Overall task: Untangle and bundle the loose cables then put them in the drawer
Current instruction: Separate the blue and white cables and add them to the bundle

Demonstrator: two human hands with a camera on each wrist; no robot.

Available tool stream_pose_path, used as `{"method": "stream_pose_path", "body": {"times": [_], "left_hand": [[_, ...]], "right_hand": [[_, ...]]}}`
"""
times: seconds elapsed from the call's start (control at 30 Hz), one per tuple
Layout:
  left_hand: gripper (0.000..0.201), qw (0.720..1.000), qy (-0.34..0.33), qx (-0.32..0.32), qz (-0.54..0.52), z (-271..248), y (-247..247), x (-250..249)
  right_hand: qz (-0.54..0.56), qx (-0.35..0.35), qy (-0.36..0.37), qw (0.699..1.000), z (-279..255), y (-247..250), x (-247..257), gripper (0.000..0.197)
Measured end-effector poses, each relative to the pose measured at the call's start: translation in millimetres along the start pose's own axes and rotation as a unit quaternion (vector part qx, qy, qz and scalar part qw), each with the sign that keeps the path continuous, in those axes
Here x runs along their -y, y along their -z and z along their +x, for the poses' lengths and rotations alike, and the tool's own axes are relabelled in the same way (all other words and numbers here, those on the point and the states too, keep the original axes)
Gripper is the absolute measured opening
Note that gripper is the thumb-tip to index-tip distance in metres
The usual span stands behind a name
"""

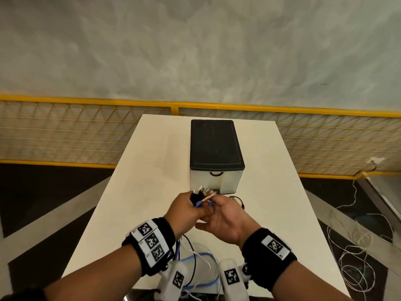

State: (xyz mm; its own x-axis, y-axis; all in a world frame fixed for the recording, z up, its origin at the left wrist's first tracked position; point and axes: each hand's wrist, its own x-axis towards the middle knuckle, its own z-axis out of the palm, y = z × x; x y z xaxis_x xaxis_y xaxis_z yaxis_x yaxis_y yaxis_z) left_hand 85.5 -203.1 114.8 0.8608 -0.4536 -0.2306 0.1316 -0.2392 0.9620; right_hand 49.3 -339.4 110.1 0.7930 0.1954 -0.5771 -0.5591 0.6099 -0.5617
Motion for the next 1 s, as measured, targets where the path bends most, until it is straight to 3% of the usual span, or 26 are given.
{"method": "stream_pose_path", "body": {"times": [0.07,0.13,0.23,0.4,0.47,0.63,0.73,0.8,0.9,0.97,1.0], "left_hand": [[0.009,0.999,0.026,0.031,-0.010,-5.5,2.9,5.1],[0.009,0.997,0.054,0.062,0.009,-13.9,11.4,7.7],[0.019,0.988,0.095,0.109,0.047,-27.1,31.1,15.6],[0.022,0.936,0.122,0.292,0.153,-59.6,54.0,27.4],[0.021,0.927,0.139,0.306,0.166,-69.5,64.2,32.2],[0.018,0.938,0.164,0.257,0.165,-73.1,83.7,36.4],[0.019,0.983,0.131,0.089,0.090,-57.5,77.5,29.0],[0.022,0.993,0.098,-0.003,0.069,-41.2,65.2,19.5],[0.021,0.995,0.043,0.002,0.085,-20.5,38.9,10.6],[0.027,0.992,0.042,0.025,0.112,-13.2,20.5,12.8],[0.019,0.992,0.041,0.020,0.121,-9.3,14.1,16.0]], "right_hand": [[-0.017,-0.016,-0.019,1.000,0.4,1.3,-0.3,0.036],[0.033,-0.033,-0.023,0.999,2.1,1.2,1.7,0.027],[0.063,-0.049,-0.023,0.996,8.3,-0.5,1.1,0.025],[0.089,-0.092,-0.014,0.992,20.1,9.1,5.0,0.016],[0.082,-0.106,-0.008,0.991,19.6,16.2,12.0,0.017],[0.083,-0.113,-0.006,0.990,18.7,17.1,15.1,0.018],[0.080,-0.111,0.002,0.991,17.8,12.7,13.1,0.021],[0.068,-0.106,0.004,0.992,17.5,10.4,8.3,0.022],[0.069,-0.096,0.000,0.993,18.5,3.0,-1.2,0.022],[0.076,-0.091,-0.007,0.993,18.5,-2.5,-5.9,0.025],[0.077,-0.093,-0.012,0.993,18.3,-3.8,-7.4,0.026]]}}
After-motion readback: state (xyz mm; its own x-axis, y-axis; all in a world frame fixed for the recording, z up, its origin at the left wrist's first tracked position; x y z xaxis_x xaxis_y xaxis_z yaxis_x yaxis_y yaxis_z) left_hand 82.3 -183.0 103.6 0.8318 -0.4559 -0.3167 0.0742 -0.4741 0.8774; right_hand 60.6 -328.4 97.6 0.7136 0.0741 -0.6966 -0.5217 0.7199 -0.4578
